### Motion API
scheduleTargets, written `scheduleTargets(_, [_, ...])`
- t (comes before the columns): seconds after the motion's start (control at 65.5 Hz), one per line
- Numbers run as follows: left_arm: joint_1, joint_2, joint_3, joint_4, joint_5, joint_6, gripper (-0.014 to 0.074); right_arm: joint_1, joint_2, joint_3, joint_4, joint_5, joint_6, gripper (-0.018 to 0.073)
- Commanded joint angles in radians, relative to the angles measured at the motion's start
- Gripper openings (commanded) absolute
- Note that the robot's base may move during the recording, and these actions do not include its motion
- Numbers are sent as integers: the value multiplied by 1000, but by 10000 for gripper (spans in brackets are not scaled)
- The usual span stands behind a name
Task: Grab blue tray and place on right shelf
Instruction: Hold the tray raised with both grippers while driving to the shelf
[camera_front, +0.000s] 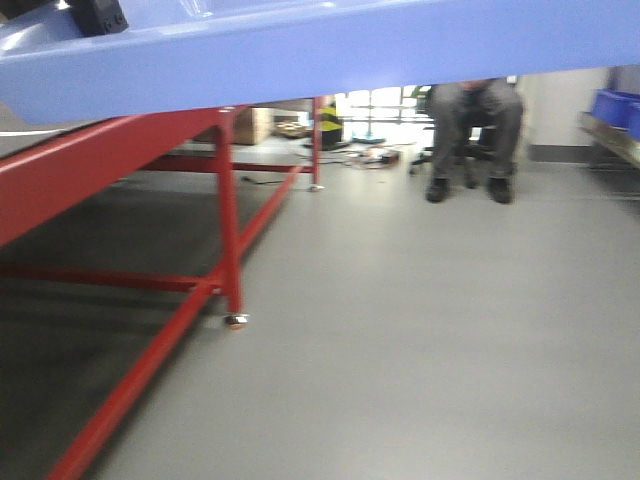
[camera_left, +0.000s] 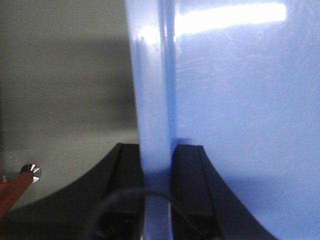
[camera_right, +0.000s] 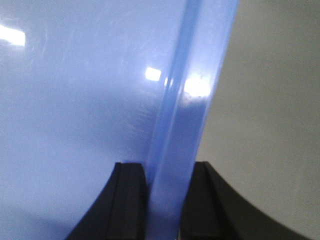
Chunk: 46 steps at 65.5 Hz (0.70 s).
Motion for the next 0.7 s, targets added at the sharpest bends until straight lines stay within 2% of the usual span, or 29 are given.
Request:
scheduleTargets(0.0, [-14, -33, -21, 3, 107, 37, -46, 1, -27, -32, -23, -79, -26, 56])
scheduleTargets(0.549, [-14, -33, -21, 3, 107, 37, -46, 1, -27, -32, -23, -72, -26, 56])
scheduleTargets(0.687, [-14, -33, -21, -30, 107, 37, -46, 1, -27, -32, -23, -72, -26, 56])
